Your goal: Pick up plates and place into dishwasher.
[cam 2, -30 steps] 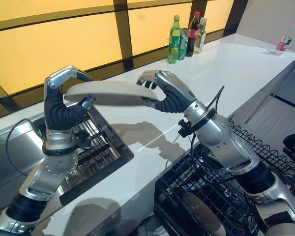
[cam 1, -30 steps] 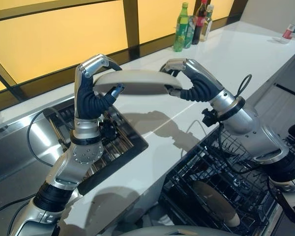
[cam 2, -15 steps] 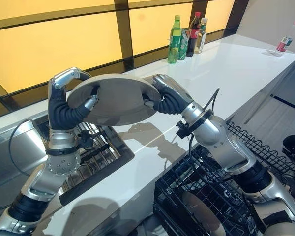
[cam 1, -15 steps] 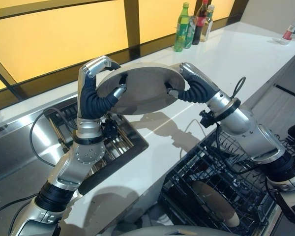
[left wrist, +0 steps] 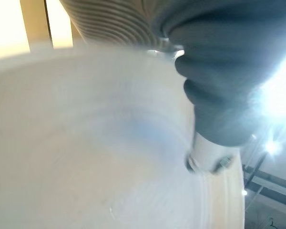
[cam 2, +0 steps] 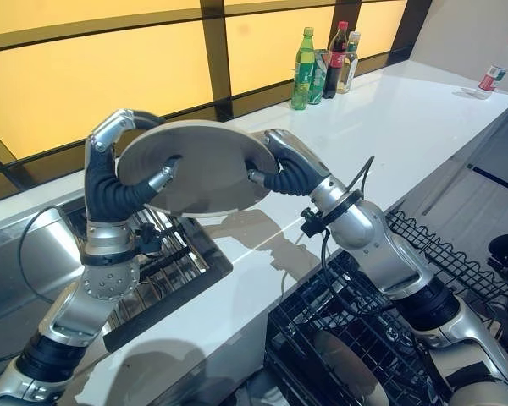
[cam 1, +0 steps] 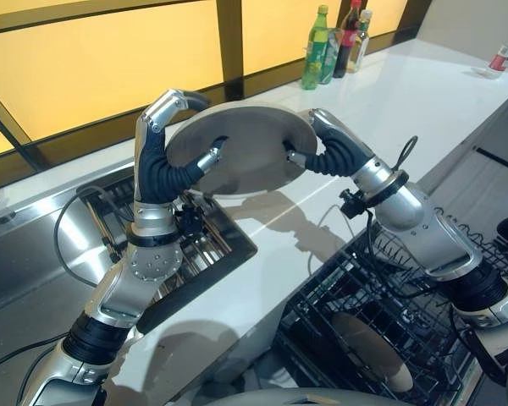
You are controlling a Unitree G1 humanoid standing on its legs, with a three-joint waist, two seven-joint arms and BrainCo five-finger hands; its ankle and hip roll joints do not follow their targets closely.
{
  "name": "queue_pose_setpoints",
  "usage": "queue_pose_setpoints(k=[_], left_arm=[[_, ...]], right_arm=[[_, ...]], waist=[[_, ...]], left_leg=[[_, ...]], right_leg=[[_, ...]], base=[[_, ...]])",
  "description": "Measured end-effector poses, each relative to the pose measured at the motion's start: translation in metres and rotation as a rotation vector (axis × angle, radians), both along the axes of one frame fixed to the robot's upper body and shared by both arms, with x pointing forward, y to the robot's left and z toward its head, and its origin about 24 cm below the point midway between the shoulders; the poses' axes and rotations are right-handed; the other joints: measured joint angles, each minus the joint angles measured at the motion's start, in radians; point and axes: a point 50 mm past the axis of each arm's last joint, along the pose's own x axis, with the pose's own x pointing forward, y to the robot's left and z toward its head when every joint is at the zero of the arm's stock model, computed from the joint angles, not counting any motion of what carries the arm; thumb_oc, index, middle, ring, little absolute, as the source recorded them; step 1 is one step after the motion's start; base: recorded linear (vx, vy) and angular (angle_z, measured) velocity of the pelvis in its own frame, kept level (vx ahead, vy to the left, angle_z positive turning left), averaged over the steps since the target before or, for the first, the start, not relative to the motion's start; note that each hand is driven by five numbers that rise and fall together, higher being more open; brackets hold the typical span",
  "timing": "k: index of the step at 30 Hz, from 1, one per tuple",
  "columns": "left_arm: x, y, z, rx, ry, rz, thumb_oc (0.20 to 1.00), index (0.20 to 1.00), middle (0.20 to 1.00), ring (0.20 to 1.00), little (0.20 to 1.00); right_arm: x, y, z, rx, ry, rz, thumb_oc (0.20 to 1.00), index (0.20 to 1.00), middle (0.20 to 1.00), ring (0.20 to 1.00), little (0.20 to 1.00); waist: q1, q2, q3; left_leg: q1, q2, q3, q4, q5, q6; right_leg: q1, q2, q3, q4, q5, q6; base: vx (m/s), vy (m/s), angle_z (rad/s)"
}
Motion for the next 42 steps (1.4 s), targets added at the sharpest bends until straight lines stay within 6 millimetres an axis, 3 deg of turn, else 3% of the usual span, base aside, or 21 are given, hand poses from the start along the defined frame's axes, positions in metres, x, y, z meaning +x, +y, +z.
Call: queue_pose_setpoints(k=[6, 11, 19, 28, 33, 42], left_arm=[[-0.005, 0.049, 0.015, -0.187, -0.125, 0.244, 1.0, 1.0, 1.0, 1.0, 1.0], [-0.009, 0.063, 0.017, -0.23, -0.156, 0.323, 1.0, 1.0, 1.0, 1.0, 1.0], [-0.011, 0.078, 0.008, -0.245, -0.118, 0.412, 1.0, 1.0, 1.0, 1.0, 1.0], [-0.025, 0.106, -0.008, -0.226, -0.055, 0.538, 1.0, 1.0, 1.0, 1.0, 1.0], [-0.029, 0.121, -0.014, -0.203, -0.013, 0.6, 1.0, 1.0, 1.0, 1.0, 1.0], [-0.025, 0.135, -0.023, -0.19, 0.043, 0.682, 1.0, 1.0, 1.0, 1.0, 1.0]], right_arm=[[-0.001, -0.038, -0.006, 0.118, -0.003, -0.153, 0.2, 0.2, 0.2, 0.2, 0.2], [-0.004, -0.062, -0.009, 0.148, -0.015, -0.246, 0.2, 0.2, 0.2, 0.2, 0.2], [-0.012, -0.099, -0.018, 0.158, -0.009, -0.389, 0.2, 0.2, 0.2, 0.2, 0.2], [-0.036, -0.156, -0.052, 0.138, 0.059, -0.666, 0.2, 0.2, 0.2, 0.2, 0.2], [-0.045, -0.172, -0.075, 0.102, 0.148, -0.76, 0.2, 0.2, 0.2, 0.2, 0.2], [-0.052, -0.207, -0.117, 0.029, 0.23, -1.025, 0.2, 0.2, 0.2, 0.2, 0.2]], waist=[[-0.002, 0.001, 0.001], [-0.013, 0.002, 0.002], [-0.066, 0.006, 0.002], [-0.124, 0.027, 0.003], [-0.168, 0.043, 0.001], [-0.186, 0.084, 0.029]], left_leg=[[0.0, 0.001, 0.004, -0.007, 0.002, 0.0], [0.006, 0.005, 0.019, -0.015, 0.004, 0.001], [0.022, 0.016, 0.068, -0.03, 0.007, 0.001], [0.058, 0.037, 0.154, -0.046, 0.004, -0.002], [0.068, 0.045, 0.198, -0.046, 0.003, -0.003], [0.009, 0.052, 0.25, -0.033, -0.003, -0.005]], right_leg=[[-0.003, 0.0, 0.003, -0.002, -0.001, 0.0], [-0.007, 0.0, 0.014, 0.001, -0.001, 0.0], [-0.022, 0.006, 0.057, 0.004, 0.005, -0.004], [-0.034, 0.022, 0.121, 0.003, 0.01, -0.01], [-0.043, 0.034, 0.163, 0.0, 0.021, -0.015], [-0.132, 0.038, 0.222, 0.004, 0.05, -0.01]], base=[[0.02, -0.015, 0.0], [0.0, -0.005, -0.05], [0.02, -0.036, -0.16], [0.06, -0.111, -0.21], [0.06, -0.128, -0.25], [-0.1, -0.116, -0.23]])
